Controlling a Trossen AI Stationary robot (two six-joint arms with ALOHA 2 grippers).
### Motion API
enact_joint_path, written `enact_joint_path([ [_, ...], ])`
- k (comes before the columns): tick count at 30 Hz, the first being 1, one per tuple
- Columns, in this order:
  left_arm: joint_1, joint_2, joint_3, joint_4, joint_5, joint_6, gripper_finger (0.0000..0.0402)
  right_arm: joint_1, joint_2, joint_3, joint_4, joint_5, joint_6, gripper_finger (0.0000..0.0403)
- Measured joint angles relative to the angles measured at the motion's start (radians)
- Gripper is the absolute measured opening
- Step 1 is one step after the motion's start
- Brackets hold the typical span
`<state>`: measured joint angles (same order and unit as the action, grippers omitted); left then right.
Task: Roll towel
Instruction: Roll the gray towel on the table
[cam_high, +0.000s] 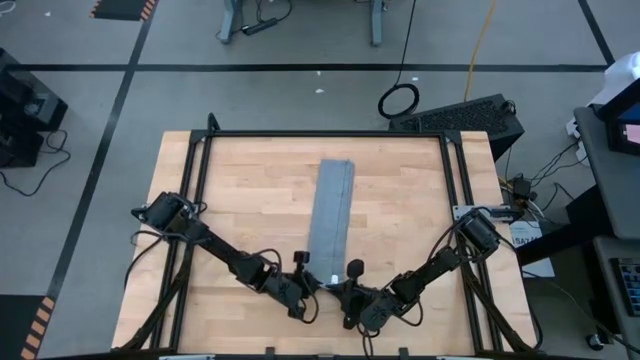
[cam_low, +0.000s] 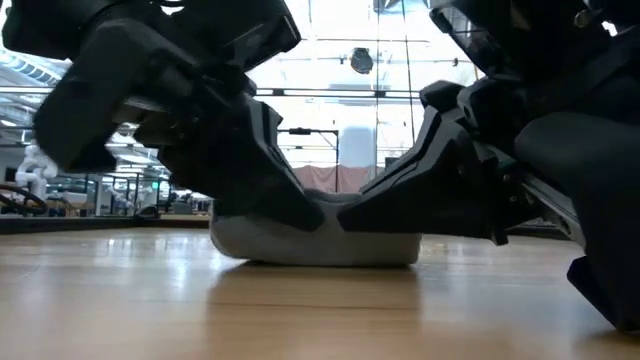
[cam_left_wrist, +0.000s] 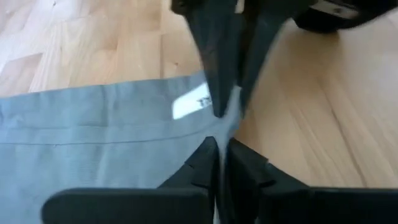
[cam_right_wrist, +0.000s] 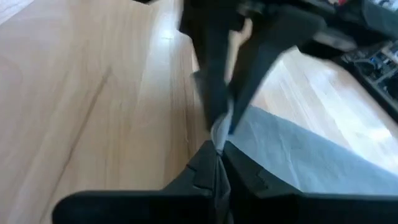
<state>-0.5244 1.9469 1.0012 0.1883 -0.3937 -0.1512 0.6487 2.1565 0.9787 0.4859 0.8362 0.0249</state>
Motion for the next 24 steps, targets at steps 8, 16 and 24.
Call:
enact_joint_path([
  [8,-0.105,-0.035,0.001,-0.150,-0.215,-0.089,0.0162,-0.002,0.002,-0.001,-0.009,0.002,0.102,0.0003],
  [16,-0.203,-0.025,0.002,-0.133,-0.322,-0.158,0.0226,-0.002,-0.028,-0.001,-0.020,0.012,0.157,0.0002],
  [24,-0.203,0.039,0.001,-0.040,-0.459,-0.104,0.0228,-0.022,-0.094,-0.002,-0.063,0.028,0.224,0.0002],
])
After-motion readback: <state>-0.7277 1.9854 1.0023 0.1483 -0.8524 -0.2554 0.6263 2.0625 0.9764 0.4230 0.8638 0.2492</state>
